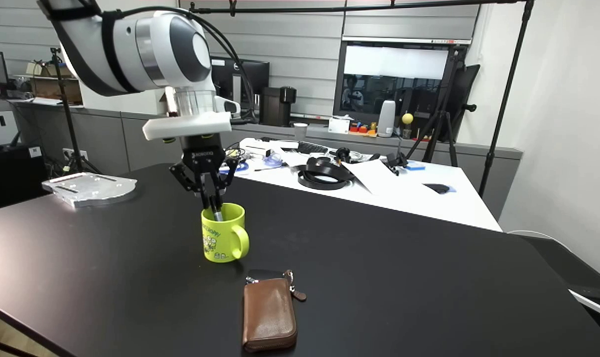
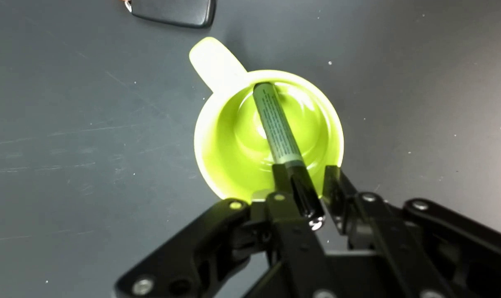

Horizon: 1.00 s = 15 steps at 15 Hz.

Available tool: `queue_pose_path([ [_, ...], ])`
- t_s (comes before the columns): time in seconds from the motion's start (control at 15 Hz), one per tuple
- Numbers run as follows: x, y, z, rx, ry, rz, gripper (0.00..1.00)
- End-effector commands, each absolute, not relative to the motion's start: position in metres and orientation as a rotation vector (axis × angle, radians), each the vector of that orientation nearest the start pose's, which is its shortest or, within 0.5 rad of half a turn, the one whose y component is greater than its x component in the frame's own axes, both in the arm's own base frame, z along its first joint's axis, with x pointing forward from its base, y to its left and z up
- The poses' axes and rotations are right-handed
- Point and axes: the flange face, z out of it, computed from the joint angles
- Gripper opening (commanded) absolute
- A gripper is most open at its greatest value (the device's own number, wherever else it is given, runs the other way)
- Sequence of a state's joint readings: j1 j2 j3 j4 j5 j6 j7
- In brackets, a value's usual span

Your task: Remove the marker from the cup and put it on the table

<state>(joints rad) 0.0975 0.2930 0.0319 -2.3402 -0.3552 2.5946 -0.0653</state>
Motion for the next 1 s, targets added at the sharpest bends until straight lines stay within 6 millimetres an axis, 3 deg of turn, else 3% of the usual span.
queue_pose_path([
  [0.0,0.514,0.076,0.211,-3.219,-0.843,0.045,0.01],
  [0.4,0.514,0.078,0.23,-3.227,-0.856,-0.012,0.05],
  [0.93,0.509,0.112,0.311,-3.237,-0.961,-0.065,0.05],
])
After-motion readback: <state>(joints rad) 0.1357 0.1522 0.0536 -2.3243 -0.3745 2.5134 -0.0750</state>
